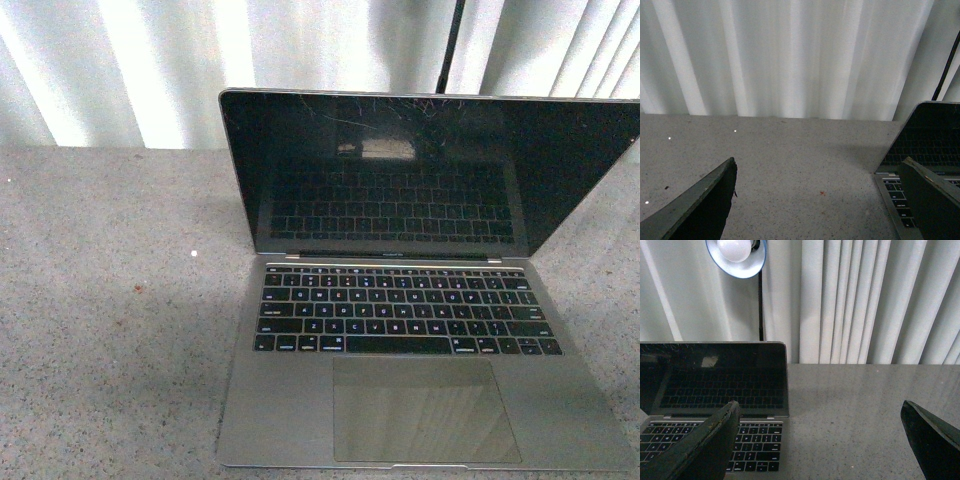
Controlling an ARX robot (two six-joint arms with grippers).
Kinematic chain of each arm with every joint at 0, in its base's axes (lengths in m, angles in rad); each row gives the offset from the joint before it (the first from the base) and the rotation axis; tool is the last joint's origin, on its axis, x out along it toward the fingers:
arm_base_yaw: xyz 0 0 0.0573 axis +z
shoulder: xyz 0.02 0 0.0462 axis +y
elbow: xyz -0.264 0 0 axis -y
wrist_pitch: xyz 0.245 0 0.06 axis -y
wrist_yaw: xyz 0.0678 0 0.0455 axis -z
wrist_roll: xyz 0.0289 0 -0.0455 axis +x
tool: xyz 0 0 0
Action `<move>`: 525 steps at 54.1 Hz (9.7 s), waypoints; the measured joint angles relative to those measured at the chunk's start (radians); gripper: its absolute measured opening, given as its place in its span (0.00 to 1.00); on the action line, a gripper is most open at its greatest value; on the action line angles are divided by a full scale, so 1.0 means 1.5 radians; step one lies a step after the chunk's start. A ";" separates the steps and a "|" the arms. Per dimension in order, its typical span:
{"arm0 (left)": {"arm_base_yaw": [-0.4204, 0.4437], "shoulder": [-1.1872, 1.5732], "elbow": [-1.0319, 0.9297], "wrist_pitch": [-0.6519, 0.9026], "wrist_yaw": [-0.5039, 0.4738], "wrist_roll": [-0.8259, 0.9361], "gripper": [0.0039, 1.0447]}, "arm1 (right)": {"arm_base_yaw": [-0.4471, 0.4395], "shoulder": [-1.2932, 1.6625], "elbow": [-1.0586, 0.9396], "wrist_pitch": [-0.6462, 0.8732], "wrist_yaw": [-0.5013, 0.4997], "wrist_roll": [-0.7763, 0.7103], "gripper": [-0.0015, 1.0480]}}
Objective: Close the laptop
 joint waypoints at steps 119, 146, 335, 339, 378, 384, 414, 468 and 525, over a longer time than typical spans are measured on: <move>-0.254 1.156 0.802 0.081 -0.006 0.273 0.26 | -0.007 1.027 0.674 -0.007 -0.312 -0.607 0.10; -0.294 1.160 0.787 0.011 0.018 0.300 0.03 | 0.050 1.098 0.736 -0.086 -0.319 -0.693 0.03; -0.374 1.177 0.552 0.062 0.092 0.311 0.03 | 0.069 1.158 0.561 -0.173 -0.336 -0.858 0.03; -0.374 1.182 0.547 0.068 0.094 0.308 0.03 | 0.069 1.162 0.561 -0.173 -0.335 -0.858 0.03; -0.358 1.256 0.507 0.142 0.137 0.288 0.03 | 0.076 1.215 0.542 -0.137 -0.324 -0.852 0.03; -0.352 1.260 0.504 0.147 0.145 0.286 0.03 | 0.078 1.230 0.534 -0.126 -0.322 -0.846 0.03; -0.288 1.254 0.478 0.184 0.183 0.229 0.03 | 0.099 1.249 0.525 -0.072 -0.329 -0.785 0.03; -0.101 0.904 0.122 0.757 -0.098 -0.003 0.03 | 0.059 0.886 0.126 0.751 0.060 -0.005 0.03; 0.001 0.373 0.000 0.367 0.000 -0.002 0.03 | 0.003 0.362 0.000 0.359 0.002 0.000 0.03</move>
